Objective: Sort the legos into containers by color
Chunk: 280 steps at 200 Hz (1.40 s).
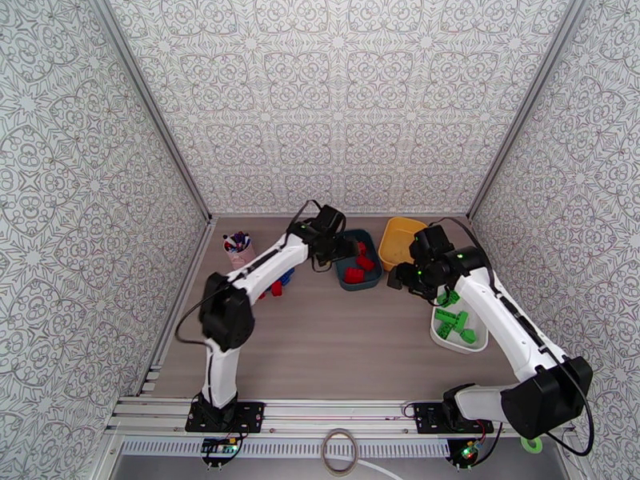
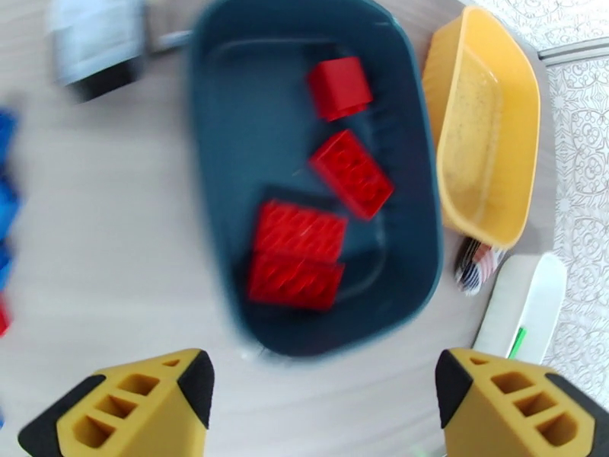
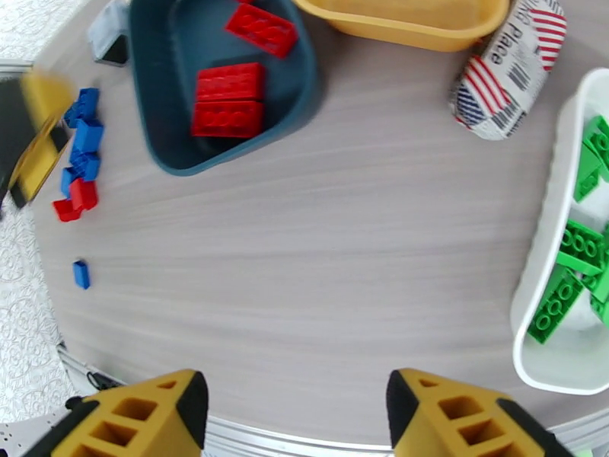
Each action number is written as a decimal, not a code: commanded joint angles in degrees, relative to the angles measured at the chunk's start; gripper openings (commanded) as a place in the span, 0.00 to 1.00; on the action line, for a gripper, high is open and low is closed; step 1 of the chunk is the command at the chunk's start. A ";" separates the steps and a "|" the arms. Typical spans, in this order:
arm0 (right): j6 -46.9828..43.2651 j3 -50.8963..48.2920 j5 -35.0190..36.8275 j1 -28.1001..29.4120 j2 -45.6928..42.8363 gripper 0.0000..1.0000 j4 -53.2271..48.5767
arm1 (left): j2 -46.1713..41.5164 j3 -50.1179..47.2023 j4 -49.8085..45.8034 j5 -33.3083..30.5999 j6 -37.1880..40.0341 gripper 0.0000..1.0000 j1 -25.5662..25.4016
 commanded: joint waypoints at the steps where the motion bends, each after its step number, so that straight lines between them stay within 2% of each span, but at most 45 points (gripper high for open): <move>1: 0.54 -1.10 -3.03 2.64 -0.04 0.66 2.84 | -7.46 -6.76 -6.94 -8.79 0.53 0.83 0.47; 27: 3.30 -2.53 -2.11 7.91 0.22 0.65 5.98 | -15.50 -17.56 -10.04 -11.29 -0.79 0.85 2.61; 61: 7.58 -5.16 -2.01 15.48 2.50 0.63 10.46 | -23.82 -31.43 -10.38 -9.73 -0.96 0.85 8.48; 100: 9.67 -5.80 -1.93 19.74 6.20 0.61 13.15 | -23.42 -38.40 -4.94 -5.82 3.37 0.81 14.55; 133: 8.70 -2.26 -1.57 19.89 9.10 0.61 11.67 | -16.01 -36.62 -0.54 -3.43 7.37 0.75 17.16; 170: 7.00 3.33 -0.19 19.89 12.75 0.61 8.25 | -7.58 -31.60 0.42 -2.73 10.45 0.74 18.49; 235: 6.19 7.99 -1.97 17.98 18.70 0.60 7.81 | 0.54 -26.22 1.34 -2.17 13.23 0.68 21.62; 266: 5.57 10.59 -2.33 17.02 21.32 0.60 6.84 | 3.67 -23.33 0.46 -2.07 14.40 0.65 21.60; 280: 5.47 11.56 -2.70 16.68 22.22 0.59 6.59 | 4.43 -22.55 0.13 -2.63 14.52 0.61 21.74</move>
